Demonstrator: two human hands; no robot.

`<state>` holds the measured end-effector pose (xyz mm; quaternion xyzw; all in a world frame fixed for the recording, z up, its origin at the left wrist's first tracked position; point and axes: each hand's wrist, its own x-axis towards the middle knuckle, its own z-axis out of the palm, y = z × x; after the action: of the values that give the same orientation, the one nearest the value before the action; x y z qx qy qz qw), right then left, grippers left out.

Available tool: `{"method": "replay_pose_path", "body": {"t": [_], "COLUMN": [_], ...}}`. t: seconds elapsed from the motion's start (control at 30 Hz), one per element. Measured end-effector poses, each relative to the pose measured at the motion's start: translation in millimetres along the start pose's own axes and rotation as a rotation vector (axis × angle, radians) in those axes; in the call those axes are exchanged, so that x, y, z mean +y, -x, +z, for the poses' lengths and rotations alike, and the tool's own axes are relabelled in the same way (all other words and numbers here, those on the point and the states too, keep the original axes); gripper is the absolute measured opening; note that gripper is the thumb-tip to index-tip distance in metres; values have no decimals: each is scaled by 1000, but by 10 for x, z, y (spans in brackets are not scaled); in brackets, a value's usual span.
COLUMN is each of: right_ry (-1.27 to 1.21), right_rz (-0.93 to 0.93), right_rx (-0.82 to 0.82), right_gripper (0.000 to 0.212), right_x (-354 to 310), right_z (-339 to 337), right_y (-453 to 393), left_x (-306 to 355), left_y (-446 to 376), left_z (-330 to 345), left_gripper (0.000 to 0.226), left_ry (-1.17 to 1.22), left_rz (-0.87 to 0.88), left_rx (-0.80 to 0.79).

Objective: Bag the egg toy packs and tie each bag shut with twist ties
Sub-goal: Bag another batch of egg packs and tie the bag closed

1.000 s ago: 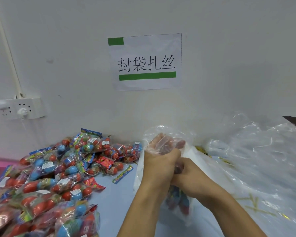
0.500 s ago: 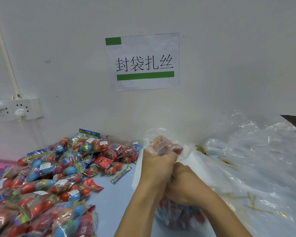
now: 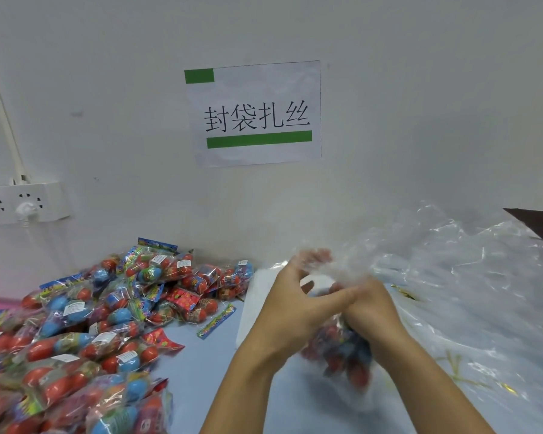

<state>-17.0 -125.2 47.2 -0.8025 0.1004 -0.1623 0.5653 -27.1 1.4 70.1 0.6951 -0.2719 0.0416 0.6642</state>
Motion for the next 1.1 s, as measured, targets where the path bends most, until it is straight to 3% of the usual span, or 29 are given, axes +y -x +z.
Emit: {"method": "replay_pose_path", "body": {"t": [0.13, 0.23, 0.37, 0.57, 0.67, 0.83, 0.97, 1.1], "right_ry": [-316, -496, -668, -833, -794, -509, -357, -452], "right_rz": [185, 270, 290, 282, 151, -162, -249, -143], "right_rx": [274, 320, 248, -31, -100, -192, -378, -199], "right_gripper": [30, 35, 40, 36, 42, 47, 41, 46], "right_x": [-18, -60, -151, -207, -224, -193, -179, -238], "right_z": [-223, -275, -133, -89, -69, -113, -209, -194], "right_y": [-89, -100, -25, 15, 62, 99, 126, 151], "left_x": [-57, -146, -288, -309, -222, -158, -180, -248], "left_y": [-14, -22, 6, -48, -29, 38, 55, 9], "left_z": [-54, -27, 61, 11, -87, -275, -369, -334], "left_gripper": [54, 72, 77, 50, 52, 64, 57, 73], "left_ry": [-158, -207, 73, 285, 300, 334, 400, 379], "left_rz": [-55, -188, -237, -163, -321, -658, -695, -666], "left_rx": [180, 170, 17, 156, 136, -115, -206, -202]}}
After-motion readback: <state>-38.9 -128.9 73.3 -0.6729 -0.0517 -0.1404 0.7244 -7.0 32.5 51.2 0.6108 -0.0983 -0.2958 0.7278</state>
